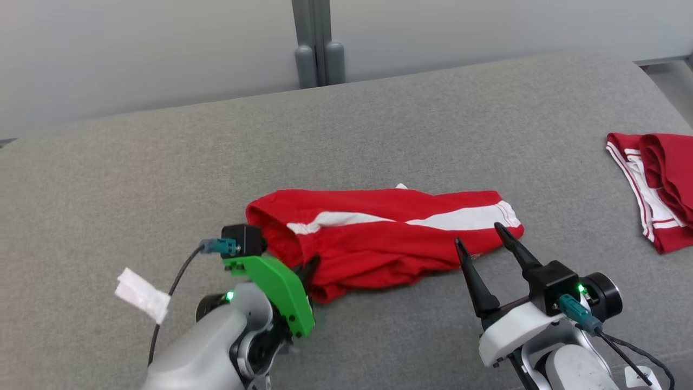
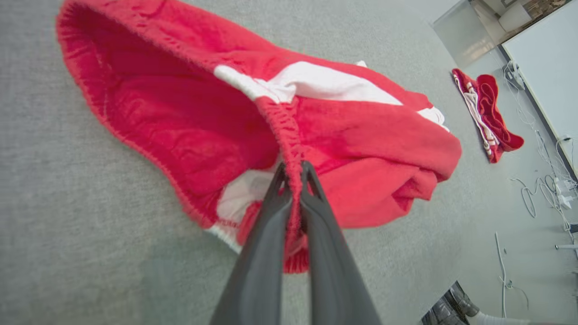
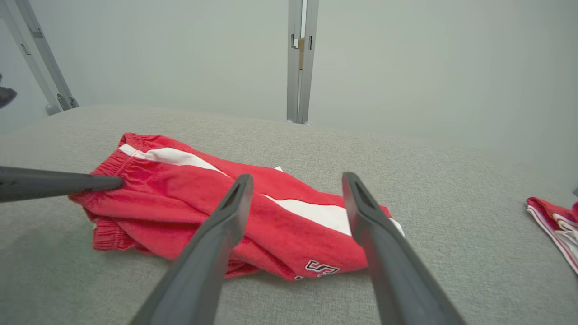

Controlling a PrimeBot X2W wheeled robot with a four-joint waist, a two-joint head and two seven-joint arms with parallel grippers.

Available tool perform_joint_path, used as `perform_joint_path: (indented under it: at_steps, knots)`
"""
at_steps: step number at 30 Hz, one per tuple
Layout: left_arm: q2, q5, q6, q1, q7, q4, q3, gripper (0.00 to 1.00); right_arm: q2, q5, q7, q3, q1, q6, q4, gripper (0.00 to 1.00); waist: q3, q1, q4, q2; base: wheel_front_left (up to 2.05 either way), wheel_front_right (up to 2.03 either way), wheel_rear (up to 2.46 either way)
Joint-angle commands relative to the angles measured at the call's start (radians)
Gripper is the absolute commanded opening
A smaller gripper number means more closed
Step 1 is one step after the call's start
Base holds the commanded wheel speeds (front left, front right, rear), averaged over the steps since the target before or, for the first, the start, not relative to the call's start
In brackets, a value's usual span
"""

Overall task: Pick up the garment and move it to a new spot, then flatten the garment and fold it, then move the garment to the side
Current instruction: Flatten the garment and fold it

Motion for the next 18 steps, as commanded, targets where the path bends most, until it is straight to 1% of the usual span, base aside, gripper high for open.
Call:
perform_joint_path:
  at_steps: [1,4,6,8,9,10,11,14,18]
  knots:
    - [0.032,0.013,0.015,0.049,0.006,-0.054,-0.011,0.0,0.0,-0.006,0.0,-0.006,0.014,-0.002,-0.003,1.0,-0.021,0.0,0.033,0.0,0.0,0.0,0.0]
    - [0.106,0.008,0.068,0.14,0.028,-0.196,-0.034,0.0,-0.001,-0.005,0.002,-0.007,0.021,-0.002,-0.003,1.0,-0.03,0.0,0.048,0.0,0.0,0.0,0.0]
    - [0.142,-0.006,0.103,0.196,0.047,-0.275,-0.044,0.0,-0.001,-0.005,0.003,-0.006,0.021,-0.002,-0.002,1.0,-0.037,0.0,0.054,0.0,0.0,0.0,0.0]
    - [0.184,0.004,0.145,0.232,0.061,-0.323,-0.058,0.0,0.001,-0.008,0.003,-0.003,0.025,-0.002,-0.004,1.0,-0.042,0.0,0.057,0.0,0.0,0.0,0.0]
    - [0.2,0.015,0.162,0.243,0.063,-0.337,-0.067,0.26,0.0,-0.008,0.004,-0.003,0.025,-0.002,-0.004,1.0,-0.046,0.0,0.058,0.0,0.0,0.0,0.0]
    - [0.213,0.024,0.186,0.255,0.055,-0.348,-0.068,0.69,0.0,-0.007,0.005,-0.002,0.025,-0.002,-0.004,1.0,-0.049,0.0,0.059,0.0,0.0,0.0,0.0]
    - [0.222,0.033,0.204,0.262,0.046,-0.351,-0.069,1.0,-0.001,-0.007,0.006,0.0,0.024,-0.002,-0.003,1.0,-0.051,0.0,0.059,0.0,0.0,0.0,0.0]
    - [0.243,0.07,0.256,0.274,0.005,-0.343,-0.068,1.0,-0.005,-0.002,0.01,0.006,0.025,-0.002,-0.003,1.0,-0.06,0.0,0.057,0.0,0.0,0.0,0.0]
    - [0.253,0.08,0.291,0.292,-0.08,-0.331,-0.026,1.0,-0.009,0.002,0.011,-0.001,0.032,-0.002,-0.008,1.0,-0.071,0.0,0.051,0.0,0.0,0.0,0.0]
